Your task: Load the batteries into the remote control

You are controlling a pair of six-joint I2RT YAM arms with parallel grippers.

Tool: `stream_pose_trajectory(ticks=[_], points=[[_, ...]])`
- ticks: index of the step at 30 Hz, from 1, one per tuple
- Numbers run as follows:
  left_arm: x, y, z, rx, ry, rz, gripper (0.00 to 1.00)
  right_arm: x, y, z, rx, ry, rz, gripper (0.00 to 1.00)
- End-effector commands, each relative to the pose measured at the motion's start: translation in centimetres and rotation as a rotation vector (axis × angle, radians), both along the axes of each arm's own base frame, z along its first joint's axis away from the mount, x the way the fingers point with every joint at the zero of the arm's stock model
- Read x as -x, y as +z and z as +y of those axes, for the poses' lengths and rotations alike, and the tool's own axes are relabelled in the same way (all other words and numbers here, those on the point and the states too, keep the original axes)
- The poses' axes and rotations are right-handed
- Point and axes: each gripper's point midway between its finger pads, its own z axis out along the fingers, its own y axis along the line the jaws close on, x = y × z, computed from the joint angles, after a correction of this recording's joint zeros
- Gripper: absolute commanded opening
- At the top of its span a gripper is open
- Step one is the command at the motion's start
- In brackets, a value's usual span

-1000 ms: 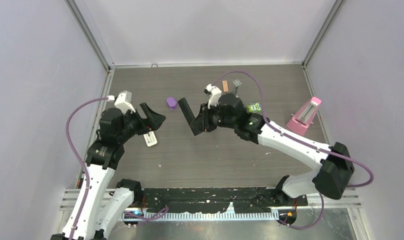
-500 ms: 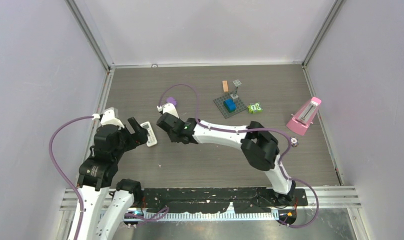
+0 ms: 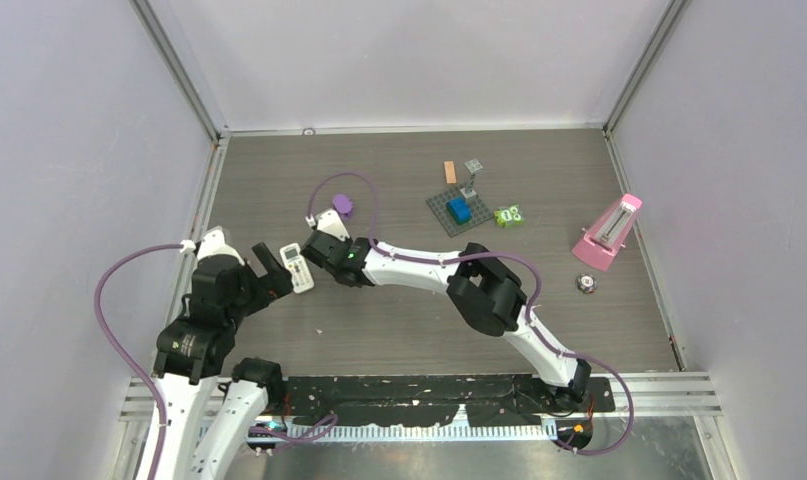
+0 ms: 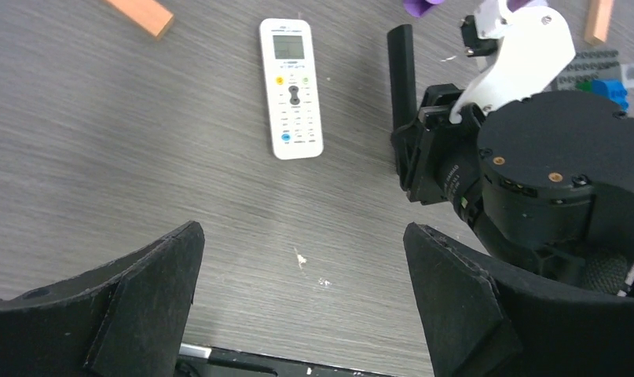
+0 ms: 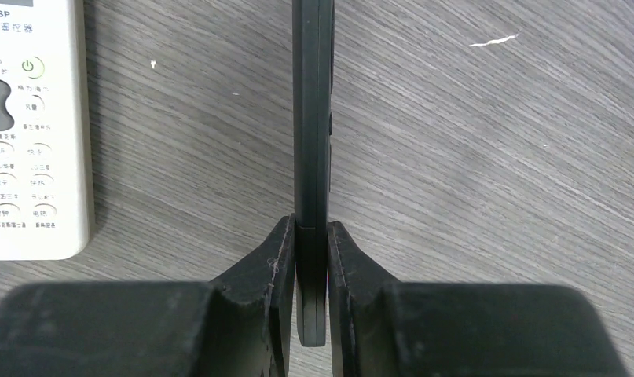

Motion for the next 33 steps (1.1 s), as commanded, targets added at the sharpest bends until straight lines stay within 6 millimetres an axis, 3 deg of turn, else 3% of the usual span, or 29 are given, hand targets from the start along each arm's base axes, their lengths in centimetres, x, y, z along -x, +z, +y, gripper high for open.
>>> stream_pose_trajectory(ticks=[1, 6, 9, 11, 14, 22, 23, 28, 30, 33], points=[[0.2, 0.0, 1.9, -0.030, 0.119, 0.019, 1.00, -0.1, 1.5, 1.5, -0.047, 0.004, -0.022, 0.22], [0.1, 1.2, 1.7, -0.030, 0.097, -0.029, 1.00, 0.1, 1.1, 2.2, -0.069, 0.008, 0.000, 0.29], [-0.4, 2.2, 0.6, -0.076, -0.044, -0.098, 1.00, 0.4, 1.1, 2.6, -0.086, 0.020, 0.024, 0.39], [-0.2, 2.7, -0.1, -0.093, -0.119, -0.109, 1.00, 0.7, 1.8, 3.1, -0.098, 0.029, 0.044, 0.48], [0.2, 2.8, -0.5, -0.080, -0.138, -0.108, 1.00, 1.3, 3.1, 3.2, -0.128, 0.034, 0.071, 0.54], [0.9, 3.9, -0.3, -0.024, -0.088, -0.152, 1.00, 3.7, 7.4, 3.6, -0.321, 0.065, 0.129, 0.53], [1.0, 4.1, -0.5, -0.029, -0.107, -0.145, 1.00, 4.0, 7.0, 3.3, -0.320, 0.054, 0.141, 0.52], [2.0, 4.3, -1.2, -0.024, -0.164, -0.149, 1.00, 4.8, 9.6, 1.6, -0.375, 0.020, 0.141, 0.47], [2.3, 4.3, -1.6, -0.011, -0.186, -0.148, 1.00, 5.2, 10.9, 0.3, -0.382, 0.006, 0.131, 0.45], [2.8, 4.1, -1.9, 0.002, -0.209, -0.144, 1.00, 5.5, 13.4, -3.3, -0.380, -0.047, 0.079, 0.46]])
